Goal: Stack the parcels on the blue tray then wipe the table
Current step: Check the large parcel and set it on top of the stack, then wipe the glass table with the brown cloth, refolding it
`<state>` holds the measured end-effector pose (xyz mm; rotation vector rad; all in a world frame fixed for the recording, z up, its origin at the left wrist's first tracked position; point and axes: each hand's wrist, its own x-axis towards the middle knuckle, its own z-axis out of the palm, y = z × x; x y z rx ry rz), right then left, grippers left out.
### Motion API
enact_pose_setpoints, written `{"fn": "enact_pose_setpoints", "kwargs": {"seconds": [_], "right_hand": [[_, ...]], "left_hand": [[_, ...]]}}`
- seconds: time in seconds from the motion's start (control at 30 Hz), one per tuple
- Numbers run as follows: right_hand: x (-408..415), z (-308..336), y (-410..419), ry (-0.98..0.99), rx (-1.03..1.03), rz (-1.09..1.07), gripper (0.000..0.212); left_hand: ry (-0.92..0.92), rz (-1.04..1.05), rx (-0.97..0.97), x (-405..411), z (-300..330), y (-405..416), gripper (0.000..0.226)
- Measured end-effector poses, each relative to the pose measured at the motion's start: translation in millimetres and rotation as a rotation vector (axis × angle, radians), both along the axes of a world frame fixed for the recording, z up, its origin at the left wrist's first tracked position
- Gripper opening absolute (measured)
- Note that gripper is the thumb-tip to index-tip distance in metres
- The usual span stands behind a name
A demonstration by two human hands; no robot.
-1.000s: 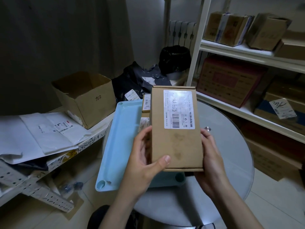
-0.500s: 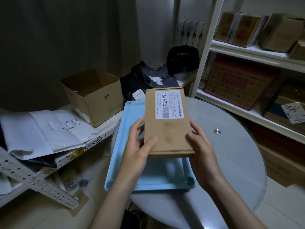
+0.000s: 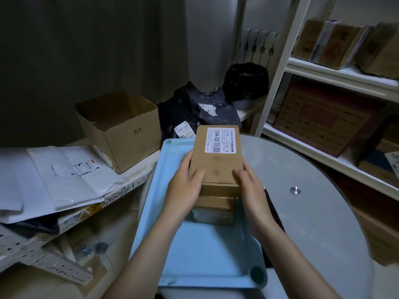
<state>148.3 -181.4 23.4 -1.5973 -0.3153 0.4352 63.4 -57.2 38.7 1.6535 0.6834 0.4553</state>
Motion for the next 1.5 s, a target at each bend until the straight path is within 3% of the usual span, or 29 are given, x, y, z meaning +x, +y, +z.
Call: {"fn": "enact_pose_setpoints", "kwargs": {"seconds": [0.13,0.2,0.27,0.33,0.4,0.47,0.53,0.6,0.67,0.73,0.97,1.13,1.27,1.4,1.5], "right_hand": [[3,-8,0,0.078,0.001,0.009,0.074],[3,-9,-6,0.074,-0.008,0.006,0.075],[2,-9,-19,0.011,-0.039,-0.031,0.068],[2,-9,-41,-0.143,-0.147,-0.114,0.048],[3,-20,-63,-0.316,-0.358,-0.168,0.042],[5,-41,-75,-0.448,-0.568,-0.078,0.041],[3,-66,-83,-0.554,-0.770,0.123,0.043],[0,-84,-91,-0.689,-0.911,0.264,0.065],[-8,-86,-98,-0.778,-1.026,0.301,0.075],[-16,-83,-100,-0.841,-1.048,0.269,0.072],[-25,-67,-117,-0.762,-1.132,0.175,0.080],[-7,-60,-110,-0.784,-1.027,0.128,0.059],[-3,-72,-94,-0.777,-1.084,0.211,0.072],[-14,-81,-104,-0.874,-1.088,0.312,0.065],[5,-83,-115,-0.799,-1.123,0.224,0.062]], "left_hand": [[-0.034,0.032,-0.057,0,2,-5,0.034],[-0.022,0.068,-0.060,-3,0,-4,0.045],[-0.020,0.170,0.156,-12,0,-8,0.052],[-0.121,0.238,0.508,-22,9,-26,0.045],[-0.272,0.155,0.773,-27,18,-52,0.031],[-0.349,-0.033,0.887,-27,14,-80,0.017],[-0.216,-0.179,0.886,-25,3,-100,0.014],[0.067,-0.273,0.877,-23,-13,-115,0.017],[0.309,-0.323,0.854,-23,-27,-125,0.019],[0.423,-0.309,0.808,-23,-34,-128,0.024],[0.516,-0.285,0.720,-19,-45,-124,0.039],[0.518,-0.304,0.695,-20,-52,-119,0.041],[0.539,-0.330,0.670,-22,-53,-112,0.039],[0.509,-0.334,0.722,-25,-60,-107,0.044],[0.482,-0.318,0.748,-25,-64,-108,0.045]]}}
